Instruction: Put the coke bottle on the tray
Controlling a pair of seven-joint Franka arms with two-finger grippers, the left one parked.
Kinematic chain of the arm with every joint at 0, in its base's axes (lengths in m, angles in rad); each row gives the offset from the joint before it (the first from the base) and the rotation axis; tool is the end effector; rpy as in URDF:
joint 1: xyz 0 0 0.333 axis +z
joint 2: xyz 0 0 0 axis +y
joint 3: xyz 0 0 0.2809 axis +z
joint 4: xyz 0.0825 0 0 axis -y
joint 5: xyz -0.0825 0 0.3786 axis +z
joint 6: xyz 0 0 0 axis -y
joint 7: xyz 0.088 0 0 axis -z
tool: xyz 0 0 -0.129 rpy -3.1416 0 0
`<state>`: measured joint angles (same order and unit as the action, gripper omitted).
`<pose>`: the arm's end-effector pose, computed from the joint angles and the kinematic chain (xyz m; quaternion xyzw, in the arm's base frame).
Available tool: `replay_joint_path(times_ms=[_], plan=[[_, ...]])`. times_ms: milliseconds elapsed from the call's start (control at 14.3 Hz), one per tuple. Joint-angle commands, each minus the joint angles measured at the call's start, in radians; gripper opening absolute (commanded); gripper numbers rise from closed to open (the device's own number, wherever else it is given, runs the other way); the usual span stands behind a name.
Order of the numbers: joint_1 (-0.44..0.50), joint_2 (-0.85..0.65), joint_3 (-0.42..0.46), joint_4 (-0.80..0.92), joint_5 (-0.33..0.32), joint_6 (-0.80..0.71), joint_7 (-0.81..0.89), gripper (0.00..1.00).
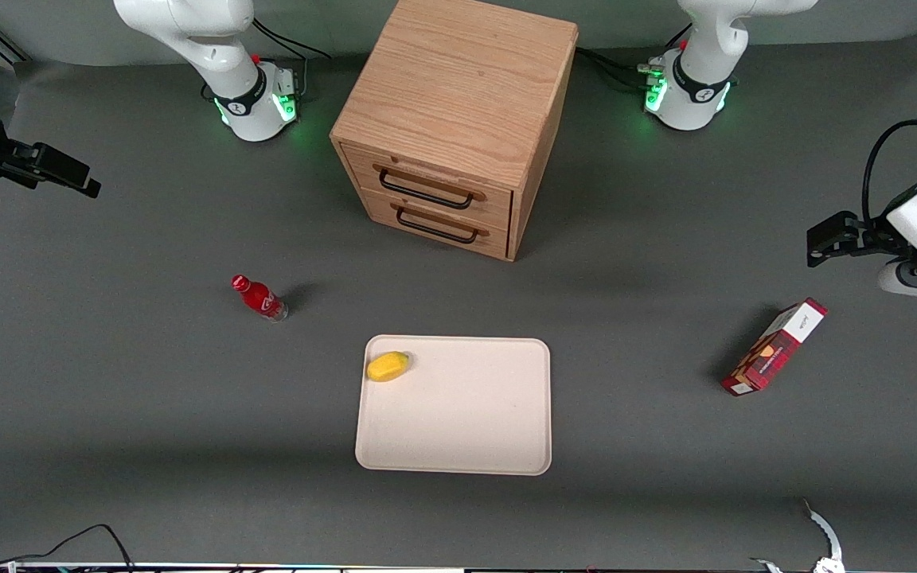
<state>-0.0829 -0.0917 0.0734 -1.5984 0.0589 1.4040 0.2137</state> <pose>0.5034 0.0051 0.5896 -0.9925 0.1081 0.0538 0.0205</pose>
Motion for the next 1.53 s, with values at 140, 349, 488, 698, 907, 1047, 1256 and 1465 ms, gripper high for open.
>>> replay_joint_path(times_ms=[140, 349, 488, 698, 907, 1047, 1256, 1465], plan=[[0.012, 0.024, -0.007, 0.037, -0.013, -0.063, -0.011, 1.00], [0.029, 0.018, 0.006, 0.012, -0.011, -0.068, -0.004, 1.00], [0.035, 0.010, 0.020, -0.075, 0.001, -0.025, 0.038, 1.00], [0.034, -0.048, 0.091, -0.336, -0.001, 0.244, 0.131, 1.00], [0.034, -0.040, 0.124, -0.572, -0.007, 0.580, 0.188, 1.00], [0.035, 0.010, 0.126, -0.632, -0.013, 0.726, 0.217, 1.00], [0.037, 0.088, 0.126, -0.669, -0.014, 0.873, 0.242, 1.00], [0.049, 0.134, 0.126, -0.719, -0.027, 1.010, 0.271, 1.00]])
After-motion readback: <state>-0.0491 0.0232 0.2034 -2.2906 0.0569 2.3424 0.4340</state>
